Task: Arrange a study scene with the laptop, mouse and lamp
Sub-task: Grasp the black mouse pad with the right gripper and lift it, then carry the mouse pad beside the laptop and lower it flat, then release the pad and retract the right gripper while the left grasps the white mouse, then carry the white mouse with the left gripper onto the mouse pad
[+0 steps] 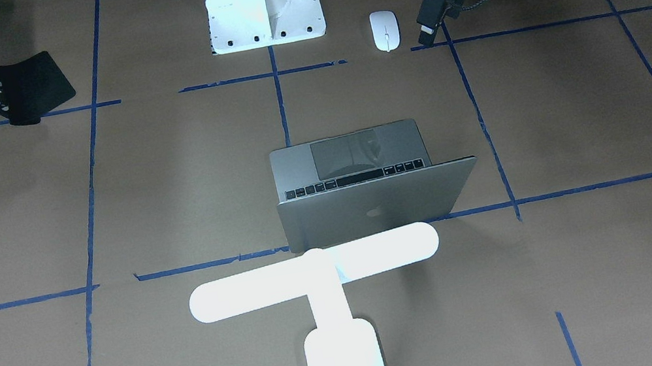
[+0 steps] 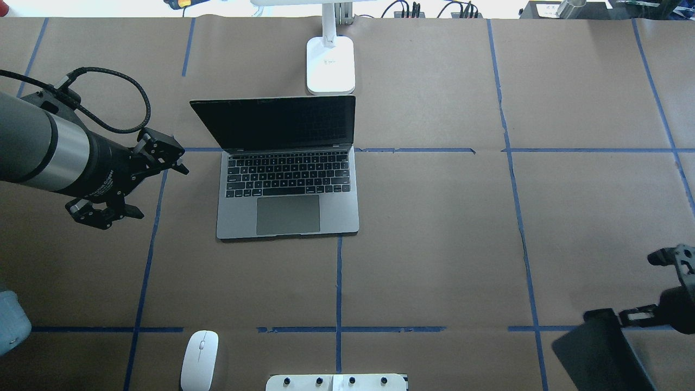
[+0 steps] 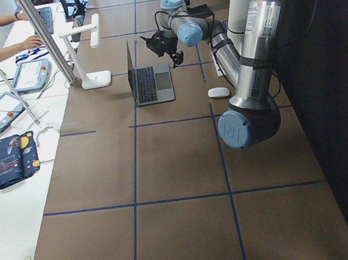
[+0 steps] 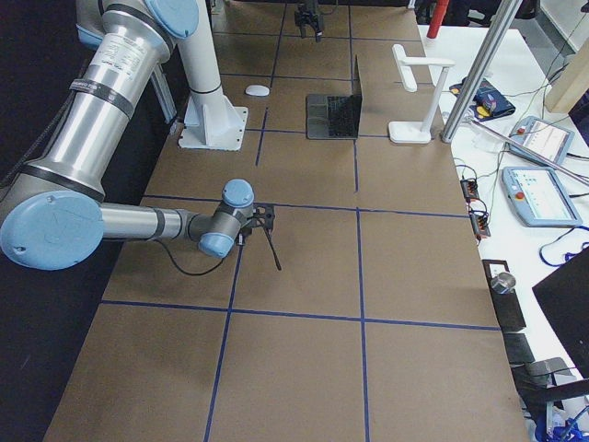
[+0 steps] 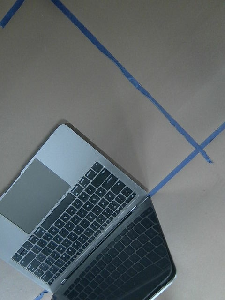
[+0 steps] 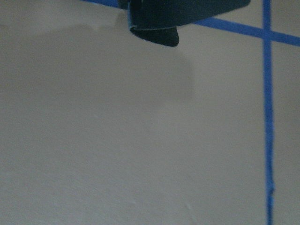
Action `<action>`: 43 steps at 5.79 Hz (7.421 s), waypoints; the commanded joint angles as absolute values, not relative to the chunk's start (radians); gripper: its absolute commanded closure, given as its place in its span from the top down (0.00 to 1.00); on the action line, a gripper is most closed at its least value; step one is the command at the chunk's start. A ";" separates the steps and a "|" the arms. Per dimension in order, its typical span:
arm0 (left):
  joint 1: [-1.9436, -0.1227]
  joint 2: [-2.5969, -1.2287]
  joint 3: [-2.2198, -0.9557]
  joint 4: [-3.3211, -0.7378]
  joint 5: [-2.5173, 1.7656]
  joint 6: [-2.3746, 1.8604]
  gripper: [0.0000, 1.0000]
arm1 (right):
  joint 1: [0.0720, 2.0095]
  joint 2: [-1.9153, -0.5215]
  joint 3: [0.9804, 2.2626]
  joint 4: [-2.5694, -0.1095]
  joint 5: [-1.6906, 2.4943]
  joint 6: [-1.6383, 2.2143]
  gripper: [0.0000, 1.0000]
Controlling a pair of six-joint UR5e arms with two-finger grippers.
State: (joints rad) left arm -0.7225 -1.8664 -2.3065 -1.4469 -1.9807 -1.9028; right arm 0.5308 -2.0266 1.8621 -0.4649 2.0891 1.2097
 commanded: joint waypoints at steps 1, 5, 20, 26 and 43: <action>-0.724 -1.865 -2.341 -1.421 -1.980 -1.905 1.00 | 0.566 -1.802 1.830 -0.474 2.028 1.305 0.00; -0.724 -1.864 -2.368 -1.397 -1.977 -1.904 1.00 | 0.706 -1.238 1.478 -0.667 2.017 1.560 0.00; -0.215 -1.681 -2.102 -1.732 -1.876 -1.282 1.00 | 1.011 -1.583 1.787 -0.770 2.283 1.396 1.00; -0.181 -1.661 -2.060 -1.758 -1.873 -1.342 1.00 | 1.011 -1.609 1.827 -0.770 2.292 1.396 1.00; -0.296 -2.400 -1.647 -1.762 -1.739 -1.212 0.04 | 1.034 -1.621 1.827 -0.770 2.313 1.396 1.00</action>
State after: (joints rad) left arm -0.2918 -2.3211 -1.7206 -1.7575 -1.7934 -1.2102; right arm 1.0238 -1.6114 1.8281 -0.7700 2.3132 1.3959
